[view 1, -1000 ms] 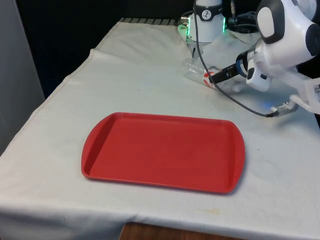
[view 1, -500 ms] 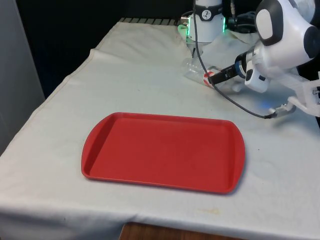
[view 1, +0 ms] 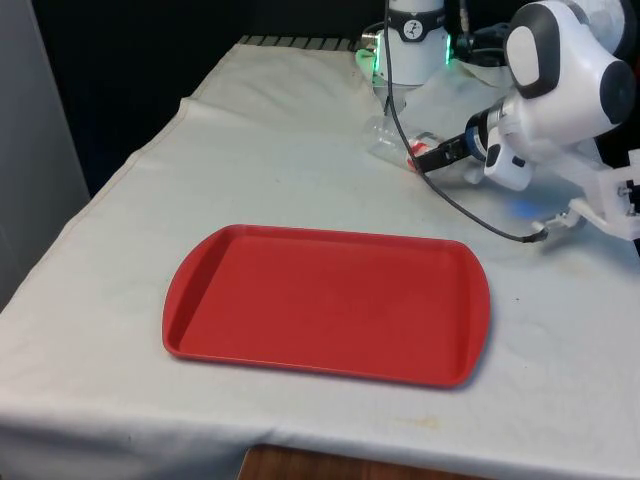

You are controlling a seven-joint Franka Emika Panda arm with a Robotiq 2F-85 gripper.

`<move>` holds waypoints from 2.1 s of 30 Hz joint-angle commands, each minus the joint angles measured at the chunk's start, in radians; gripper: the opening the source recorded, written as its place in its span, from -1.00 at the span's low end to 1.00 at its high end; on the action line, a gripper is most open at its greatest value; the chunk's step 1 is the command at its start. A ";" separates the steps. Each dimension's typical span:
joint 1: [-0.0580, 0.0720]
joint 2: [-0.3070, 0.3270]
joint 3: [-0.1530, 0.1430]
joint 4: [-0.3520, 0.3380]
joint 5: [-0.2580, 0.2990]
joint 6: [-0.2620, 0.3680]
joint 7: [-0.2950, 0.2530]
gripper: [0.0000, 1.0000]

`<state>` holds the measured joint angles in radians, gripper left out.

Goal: Place the bottle upright on the tray.

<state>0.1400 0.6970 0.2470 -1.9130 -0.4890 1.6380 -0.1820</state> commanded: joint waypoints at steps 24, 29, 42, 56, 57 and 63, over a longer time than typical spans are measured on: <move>-0.003 -0.018 0.004 0.007 0.002 -0.029 -0.007 -1.00; -0.005 -0.036 0.007 0.006 0.007 -0.042 -0.014 -1.00; -0.008 -0.094 0.009 -0.010 0.026 -0.034 -0.033 -1.00; -0.009 -0.123 0.009 -0.007 0.043 -0.024 -0.036 -1.00; -0.009 -0.125 0.009 -0.007 0.043 -0.024 -0.036 -1.00; -0.009 -0.142 0.009 -0.008 0.050 -0.024 -0.038 -1.00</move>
<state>0.1350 0.5620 0.2530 -1.9150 -0.4460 1.6050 -0.2160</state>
